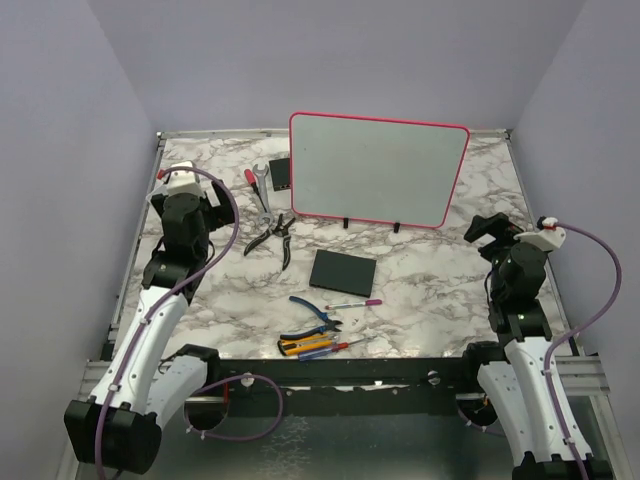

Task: Write a sentence on the whiteboard
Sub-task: Open the whiteboard marker at the center of the board.

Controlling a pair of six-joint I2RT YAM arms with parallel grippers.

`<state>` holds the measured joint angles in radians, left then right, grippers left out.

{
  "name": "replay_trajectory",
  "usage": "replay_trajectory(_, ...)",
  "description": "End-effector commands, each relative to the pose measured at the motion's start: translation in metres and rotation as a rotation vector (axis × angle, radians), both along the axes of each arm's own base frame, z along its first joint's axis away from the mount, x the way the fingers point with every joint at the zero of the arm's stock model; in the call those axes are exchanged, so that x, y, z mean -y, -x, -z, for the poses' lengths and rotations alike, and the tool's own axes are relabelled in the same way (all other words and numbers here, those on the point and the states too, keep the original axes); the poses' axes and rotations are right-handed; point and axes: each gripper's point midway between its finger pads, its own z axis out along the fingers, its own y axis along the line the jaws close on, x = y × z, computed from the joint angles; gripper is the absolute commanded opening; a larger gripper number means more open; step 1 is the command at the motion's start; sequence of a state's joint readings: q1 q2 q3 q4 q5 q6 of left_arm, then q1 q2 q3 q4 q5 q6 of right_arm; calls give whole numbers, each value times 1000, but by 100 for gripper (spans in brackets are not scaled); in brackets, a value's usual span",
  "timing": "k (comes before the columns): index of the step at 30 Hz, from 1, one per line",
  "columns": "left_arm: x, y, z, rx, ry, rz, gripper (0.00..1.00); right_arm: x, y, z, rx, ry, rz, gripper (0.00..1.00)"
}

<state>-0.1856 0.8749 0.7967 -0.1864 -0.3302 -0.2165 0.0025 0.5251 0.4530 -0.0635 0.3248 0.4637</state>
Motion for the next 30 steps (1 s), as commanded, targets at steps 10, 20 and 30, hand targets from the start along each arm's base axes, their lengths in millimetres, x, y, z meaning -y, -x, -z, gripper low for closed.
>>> replay_trajectory(10,79,-7,47,-153,27,380,99,-1,-3,4,-20,-1,-8,100)
replay_trajectory(20,245,86,103,-294,-128,1113,97,-10,-11,14,-55,-19,-57,100)
replay_trajectory(30,291,160,167,-510,-299,1391,75,-8,-10,13,-57,-17,-46,100)
